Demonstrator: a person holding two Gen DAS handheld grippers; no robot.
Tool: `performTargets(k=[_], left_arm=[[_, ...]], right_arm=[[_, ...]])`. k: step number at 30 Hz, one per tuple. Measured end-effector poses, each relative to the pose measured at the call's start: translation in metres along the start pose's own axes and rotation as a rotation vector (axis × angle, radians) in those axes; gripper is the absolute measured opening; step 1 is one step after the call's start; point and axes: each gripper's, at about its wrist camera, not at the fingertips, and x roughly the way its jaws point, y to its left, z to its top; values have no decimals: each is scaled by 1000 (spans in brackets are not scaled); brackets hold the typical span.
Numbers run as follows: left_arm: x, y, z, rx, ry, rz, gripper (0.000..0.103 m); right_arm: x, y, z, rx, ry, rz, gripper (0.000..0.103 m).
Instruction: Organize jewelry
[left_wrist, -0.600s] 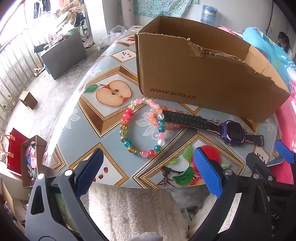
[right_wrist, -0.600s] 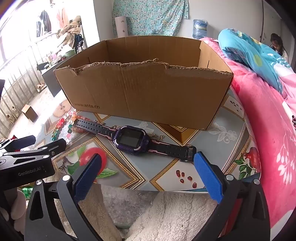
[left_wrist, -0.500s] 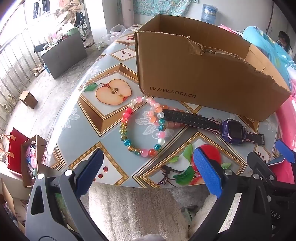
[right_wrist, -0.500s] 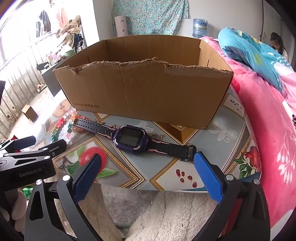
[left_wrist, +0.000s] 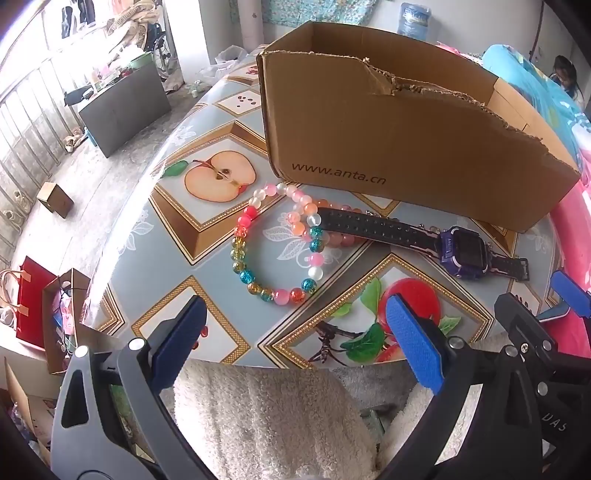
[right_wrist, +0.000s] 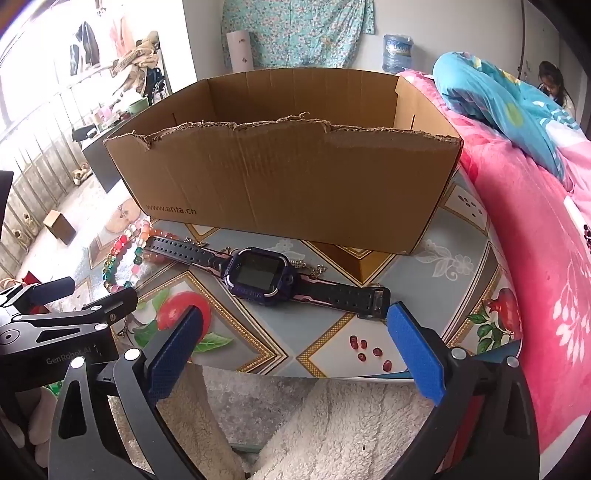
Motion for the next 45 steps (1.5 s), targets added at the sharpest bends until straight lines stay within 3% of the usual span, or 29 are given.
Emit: performTargets(k=[45], left_arm=[[-3, 0, 3, -3, -4, 2, 94]], right_arm=[[-5, -4, 4, 5, -14, -5, 97]])
